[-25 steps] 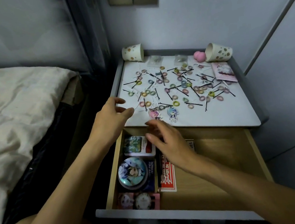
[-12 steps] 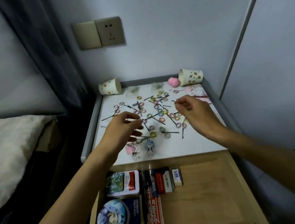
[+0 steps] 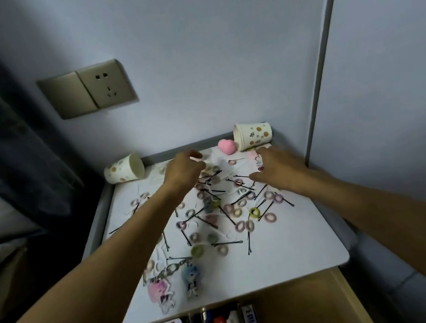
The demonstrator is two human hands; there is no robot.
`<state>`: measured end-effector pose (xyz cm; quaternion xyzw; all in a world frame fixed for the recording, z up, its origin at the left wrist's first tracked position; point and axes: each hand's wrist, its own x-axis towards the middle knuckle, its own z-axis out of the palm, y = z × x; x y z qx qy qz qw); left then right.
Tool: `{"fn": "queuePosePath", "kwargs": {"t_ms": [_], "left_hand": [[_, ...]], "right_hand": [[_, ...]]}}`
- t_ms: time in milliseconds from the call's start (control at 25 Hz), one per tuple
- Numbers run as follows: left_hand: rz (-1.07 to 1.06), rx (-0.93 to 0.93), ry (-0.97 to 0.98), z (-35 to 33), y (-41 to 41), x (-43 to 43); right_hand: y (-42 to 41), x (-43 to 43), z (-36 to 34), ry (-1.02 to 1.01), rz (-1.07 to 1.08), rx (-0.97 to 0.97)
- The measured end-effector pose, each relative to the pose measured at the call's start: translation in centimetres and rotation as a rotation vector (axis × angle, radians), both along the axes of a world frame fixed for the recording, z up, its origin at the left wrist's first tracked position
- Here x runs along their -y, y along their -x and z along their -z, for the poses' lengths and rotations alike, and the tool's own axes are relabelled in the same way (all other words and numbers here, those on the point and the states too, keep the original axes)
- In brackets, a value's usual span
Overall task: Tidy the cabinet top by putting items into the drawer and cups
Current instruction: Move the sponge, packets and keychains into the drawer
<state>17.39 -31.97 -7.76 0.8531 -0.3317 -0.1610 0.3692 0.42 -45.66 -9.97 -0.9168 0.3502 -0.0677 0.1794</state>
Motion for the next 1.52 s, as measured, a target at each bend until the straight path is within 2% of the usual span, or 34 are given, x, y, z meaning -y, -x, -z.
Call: {"fn": "queuePosePath", "kwargs": {"t_ms": [120, 200, 280, 360, 520, 720, 800, 840, 1040, 1160, 1320, 1400, 1520], "left_hand": [[0.129, 0.275, -0.042, 0.5, -0.9, 5.0], [0.23, 0.524, -0.16, 1.2, -1.2, 7.8], [0.314, 0.699, -0.307, 1.8, -1.5, 9.6], [0.358, 0.792, -0.377, 2.4, -1.8, 10.5], [0.365, 0.92, -0.333, 3.3, -2.3, 10.8], [0.24, 0.933, -0.229, 2.2, -2.7, 9.0], [0.173, 0.787, -0.156, 0.8, -2.1, 6.9], [0.155, 0.652, -0.109, 0.1, -1.6, 5.5], [0.108, -0.353, 0.321, -3.9, 4.3, -3.8], [0.12, -0.759, 0.472, -5.2, 8.6, -10.3], [0.07, -1.091, 0.633, -4.5, 11.9, -16.9], [0.05, -1.156, 0.68, -3.6, 12.4, -18.7], [0.042, -1.184, 0.701, -2.4, 12.1, -20.0]], "right_hand": [[-0.6, 1.0, 1.1, 0.053, 0.011, -0.079], [-0.9, 1.1, 1.2, 0.068, 0.006, -0.085], [-1.0, 1.0, 1.2, 0.075, 0.009, -0.043], [-0.9, 1.0, 0.9, 0.107, 0.028, 0.002], [-1.0, 0.2, 1.1, 0.394, 0.031, -0.053], [-0.3, -0.4, 0.5, 0.461, -0.011, -0.175], [0.1, -1.0, -0.8, 0.456, -0.007, -0.168], [0.3, -1.7, -1.8, 0.465, 0.012, -0.136], [3.0, -7.5, -5.4, 0.503, -0.034, 0.135], [6.3, -12.5, -6.1, 0.4, -0.151, 0.273], [9.0, -18.8, -5.8, 0.331, -0.35, 0.419], [9.0, -20.5, -4.8, 0.28, -0.39, 0.438], [8.5, -21.9, -2.8, 0.056, -0.422, 0.457]]}}
